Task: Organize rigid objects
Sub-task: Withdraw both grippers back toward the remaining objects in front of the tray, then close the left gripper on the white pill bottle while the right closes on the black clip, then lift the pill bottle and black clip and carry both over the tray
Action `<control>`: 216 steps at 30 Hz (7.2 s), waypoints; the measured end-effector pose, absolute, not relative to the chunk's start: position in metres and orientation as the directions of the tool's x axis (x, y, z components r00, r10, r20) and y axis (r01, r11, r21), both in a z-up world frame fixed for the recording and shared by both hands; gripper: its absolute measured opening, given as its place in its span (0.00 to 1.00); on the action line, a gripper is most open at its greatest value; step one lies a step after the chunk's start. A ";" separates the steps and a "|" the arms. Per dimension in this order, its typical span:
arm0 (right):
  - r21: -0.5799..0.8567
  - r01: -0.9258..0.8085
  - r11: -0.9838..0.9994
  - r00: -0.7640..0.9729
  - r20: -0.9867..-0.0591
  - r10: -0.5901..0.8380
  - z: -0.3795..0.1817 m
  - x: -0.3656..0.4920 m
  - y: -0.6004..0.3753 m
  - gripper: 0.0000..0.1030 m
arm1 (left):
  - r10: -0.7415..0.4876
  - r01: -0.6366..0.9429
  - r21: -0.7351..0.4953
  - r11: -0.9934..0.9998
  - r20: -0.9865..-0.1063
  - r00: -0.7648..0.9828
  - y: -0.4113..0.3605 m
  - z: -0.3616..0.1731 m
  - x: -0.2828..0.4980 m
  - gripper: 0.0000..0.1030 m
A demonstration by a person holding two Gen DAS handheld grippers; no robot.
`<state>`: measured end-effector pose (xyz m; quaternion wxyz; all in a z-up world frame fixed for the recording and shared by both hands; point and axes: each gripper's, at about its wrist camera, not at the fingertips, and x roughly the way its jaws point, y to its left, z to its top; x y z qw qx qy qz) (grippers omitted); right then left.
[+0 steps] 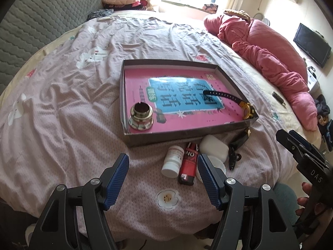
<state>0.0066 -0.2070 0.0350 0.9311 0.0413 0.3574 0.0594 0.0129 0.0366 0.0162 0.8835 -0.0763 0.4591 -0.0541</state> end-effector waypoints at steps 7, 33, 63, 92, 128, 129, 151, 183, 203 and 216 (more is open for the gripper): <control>0.122 -0.099 0.988 0.722 -0.675 0.155 0.022 0.004 -0.203 0.64 | -0.166 0.030 -0.179 0.983 -0.818 0.551 0.033 0.006 0.011 0.68; 0.133 -0.191 0.973 0.653 -0.723 0.227 -0.016 -0.003 -0.174 0.64 | -0.163 0.022 -0.175 0.984 -0.854 0.494 0.030 -0.023 0.014 0.68; 0.145 -0.175 0.974 0.620 -0.752 0.223 -0.033 0.011 -0.173 0.64 | -0.148 0.009 -0.161 0.987 -0.884 0.443 0.027 -0.049 0.052 0.68; 0.121 -0.131 0.984 0.579 -0.797 0.175 -0.058 0.045 -0.171 0.39 | -0.230 0.077 -0.218 0.973 -0.873 0.431 0.015 -0.051 0.065 0.33; 0.255 -0.193 0.948 0.599 -0.734 0.320 -0.050 0.034 -0.191 0.23 | -0.249 0.026 -0.261 0.965 -0.878 0.409 0.022 -0.062 0.067 0.26; 0.255 -0.193 0.947 0.599 -0.734 0.320 -0.050 0.034 -0.191 0.23 | -0.254 0.023 -0.268 0.963 -0.877 0.409 0.023 -0.062 0.066 0.26; 0.257 -0.192 0.947 0.627 -0.710 0.320 -0.035 0.021 -0.197 0.23 | -0.241 -0.011 -0.273 0.962 -0.867 0.437 0.039 -0.045 0.043 0.26; 0.236 -0.224 0.946 0.717 -0.618 0.323 -0.014 0.010 -0.196 0.23 | -0.191 0.019 -0.216 0.976 -0.817 0.544 0.019 0.002 0.029 0.26; 0.234 -0.254 0.938 0.781 -0.522 0.342 0.004 0.038 -0.200 0.23 | -0.149 0.013 -0.173 0.985 -0.802 0.578 0.000 0.010 0.048 0.26; 0.209 -0.311 0.927 0.788 -0.489 0.375 0.012 0.059 -0.185 0.23 | -0.126 0.002 -0.154 0.988 -0.801 0.585 -0.005 0.009 0.068 0.26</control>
